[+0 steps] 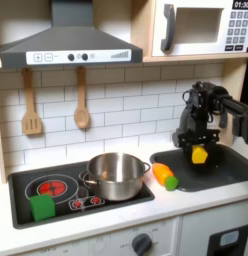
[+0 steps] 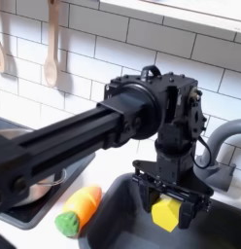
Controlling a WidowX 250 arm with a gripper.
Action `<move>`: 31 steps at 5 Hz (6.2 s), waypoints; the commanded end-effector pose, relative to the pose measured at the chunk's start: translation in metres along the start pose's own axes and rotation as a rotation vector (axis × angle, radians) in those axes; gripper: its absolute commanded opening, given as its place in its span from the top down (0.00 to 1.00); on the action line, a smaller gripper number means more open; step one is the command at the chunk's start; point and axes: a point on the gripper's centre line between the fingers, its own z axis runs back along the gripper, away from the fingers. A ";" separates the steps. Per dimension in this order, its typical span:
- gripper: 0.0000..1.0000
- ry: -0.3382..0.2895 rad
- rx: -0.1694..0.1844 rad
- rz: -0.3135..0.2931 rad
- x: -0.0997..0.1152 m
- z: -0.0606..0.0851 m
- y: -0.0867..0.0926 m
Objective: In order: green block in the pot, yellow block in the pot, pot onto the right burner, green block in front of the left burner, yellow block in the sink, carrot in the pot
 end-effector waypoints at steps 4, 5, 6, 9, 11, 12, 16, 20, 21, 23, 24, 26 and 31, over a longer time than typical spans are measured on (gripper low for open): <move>0.00 0.012 0.030 0.091 -0.013 0.023 0.028; 0.00 -0.019 0.032 0.136 -0.017 0.045 0.039; 0.00 -0.029 0.053 0.177 -0.029 0.059 0.054; 0.00 -0.022 0.123 0.204 -0.061 0.068 0.073; 0.00 -0.005 0.151 0.218 -0.073 0.059 0.084; 0.00 0.011 0.154 0.237 -0.073 0.046 0.088; 0.00 0.022 0.133 0.213 -0.064 0.026 0.094; 0.00 0.060 0.128 0.217 -0.060 0.006 0.103; 1.00 0.054 0.132 0.209 -0.060 0.008 0.102; 1.00 0.047 0.125 0.208 -0.060 0.012 0.097; 1.00 0.026 0.119 0.204 -0.057 0.025 0.092; 1.00 -0.022 0.124 0.224 -0.052 0.061 0.094; 1.00 -0.146 0.209 0.392 -0.048 0.118 0.150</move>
